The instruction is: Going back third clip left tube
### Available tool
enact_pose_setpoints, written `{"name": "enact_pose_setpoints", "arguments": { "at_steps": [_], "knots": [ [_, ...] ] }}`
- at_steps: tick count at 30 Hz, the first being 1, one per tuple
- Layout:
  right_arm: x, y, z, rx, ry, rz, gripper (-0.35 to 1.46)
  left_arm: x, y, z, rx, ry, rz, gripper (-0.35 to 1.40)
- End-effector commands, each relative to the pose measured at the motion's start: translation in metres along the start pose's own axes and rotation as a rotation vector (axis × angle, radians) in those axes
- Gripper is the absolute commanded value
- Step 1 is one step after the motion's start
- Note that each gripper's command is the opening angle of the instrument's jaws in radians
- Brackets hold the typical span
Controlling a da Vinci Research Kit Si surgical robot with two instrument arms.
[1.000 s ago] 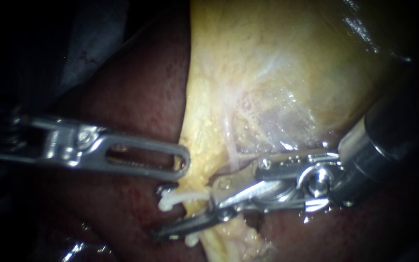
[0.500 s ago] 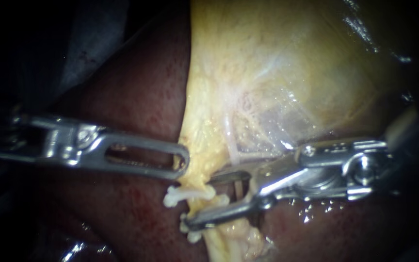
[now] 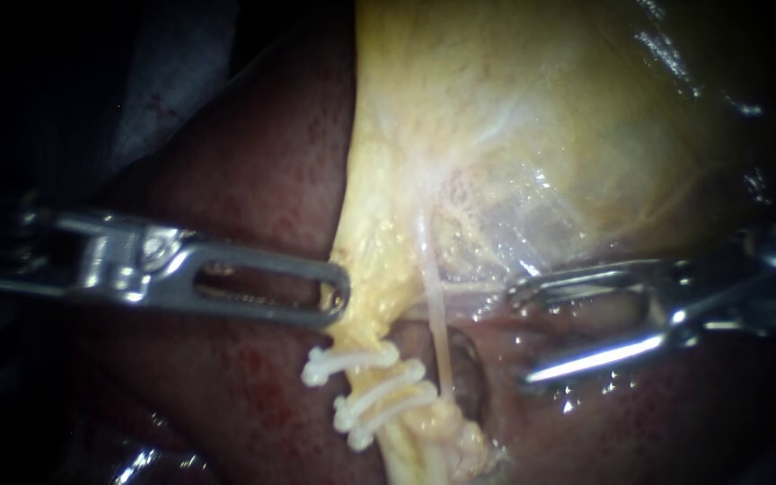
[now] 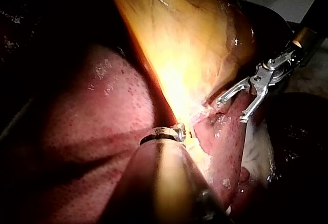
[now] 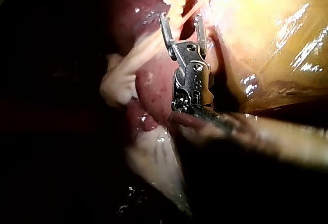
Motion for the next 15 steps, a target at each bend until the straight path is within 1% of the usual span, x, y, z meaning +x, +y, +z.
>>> {"name": "enact_pose_setpoints", "arguments": {
  "at_steps": [1,4,8,15],
  "knots": [
    [0.0003,0.0000,-0.0005,-0.006,0.002,-0.005,0.53,0.0000,0.0000,0.0001,0.000,0.000,0.000,-0.35],
    [0.0011,0.0001,-0.0019,-0.019,0.009,-0.019,0.54,0.0000,0.0000,0.0001,0.000,0.000,0.000,-0.35],
    [0.0018,0.0001,-0.0029,-0.038,0.017,-0.027,0.56,0.0000,0.0001,0.0001,0.000,0.000,0.000,-0.35],
    [0.0018,0.0001,-0.0032,-0.043,0.019,-0.030,0.57,-0.0002,0.0003,0.0003,0.000,0.000,0.001,-0.35]
  ]
}}
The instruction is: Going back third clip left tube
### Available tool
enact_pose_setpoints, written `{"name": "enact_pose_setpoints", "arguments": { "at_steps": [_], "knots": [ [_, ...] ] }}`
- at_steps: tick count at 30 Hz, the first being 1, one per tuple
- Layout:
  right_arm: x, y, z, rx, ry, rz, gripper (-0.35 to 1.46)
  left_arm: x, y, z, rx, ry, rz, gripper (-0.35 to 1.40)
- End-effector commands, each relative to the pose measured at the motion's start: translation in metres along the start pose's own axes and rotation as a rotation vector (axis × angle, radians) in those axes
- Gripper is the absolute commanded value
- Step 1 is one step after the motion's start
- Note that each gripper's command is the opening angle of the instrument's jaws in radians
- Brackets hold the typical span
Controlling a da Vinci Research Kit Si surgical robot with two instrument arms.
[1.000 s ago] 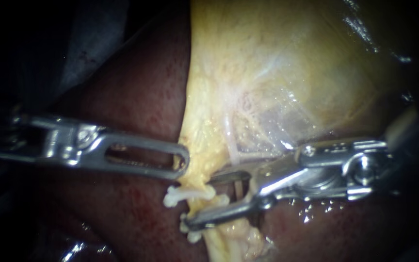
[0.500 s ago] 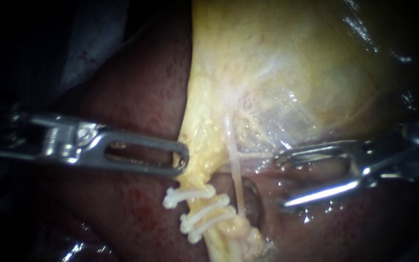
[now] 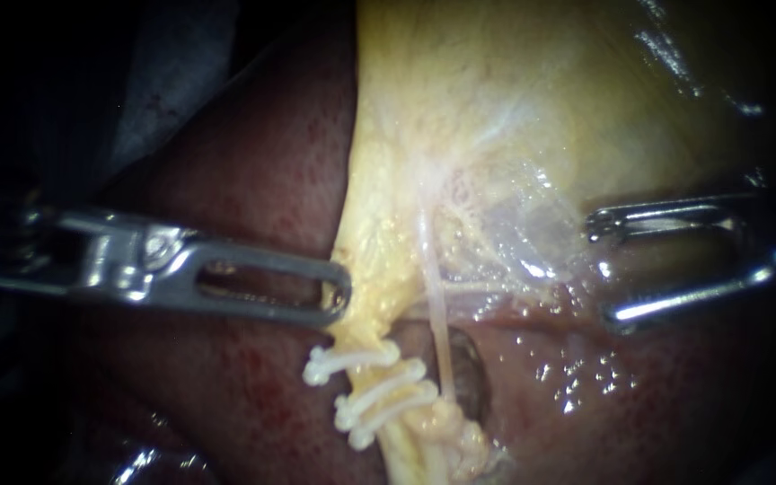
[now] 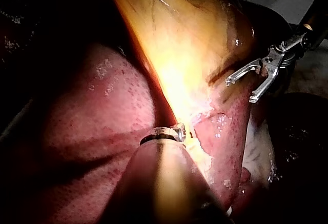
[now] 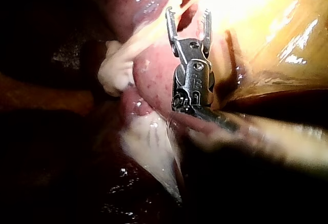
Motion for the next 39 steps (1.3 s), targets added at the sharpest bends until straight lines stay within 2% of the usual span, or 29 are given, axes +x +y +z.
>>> {"name": "enact_pose_setpoints", "arguments": {
  "at_steps": [1,7,12,17,23,39],
  "knots": [
    [0.0000,0.0000,0.0000,0.001,0.000,0.000,0.57,0.0000,0.0001,0.0001,0.000,0.000,0.000,-0.35],
    [-0.0001,-0.0001,0.0000,0.001,0.000,0.000,0.58,-0.0006,0.0009,0.0010,-0.003,-0.003,0.001,-0.35],
    [-0.0001,-0.0002,0.0000,0.001,0.000,0.000,0.58,-0.0009,0.0014,0.0029,-0.011,-0.010,0.002,-0.35],
    [-0.0001,-0.0002,0.0001,0.001,0.000,0.000,0.58,-0.0008,0.0007,0.0055,-0.012,-0.011,0.000,-0.35],
    [-0.0001,-0.0003,0.0001,0.001,0.000,0.000,0.58,-0.0006,-0.0003,0.0072,-0.010,-0.007,-0.001,-0.35],
    [-0.0001,-0.0003,0.0001,0.000,0.000,0.000,0.58,-0.0007,-0.0003,0.0076,-0.011,-0.008,-0.001,-0.35]
  ]
}}
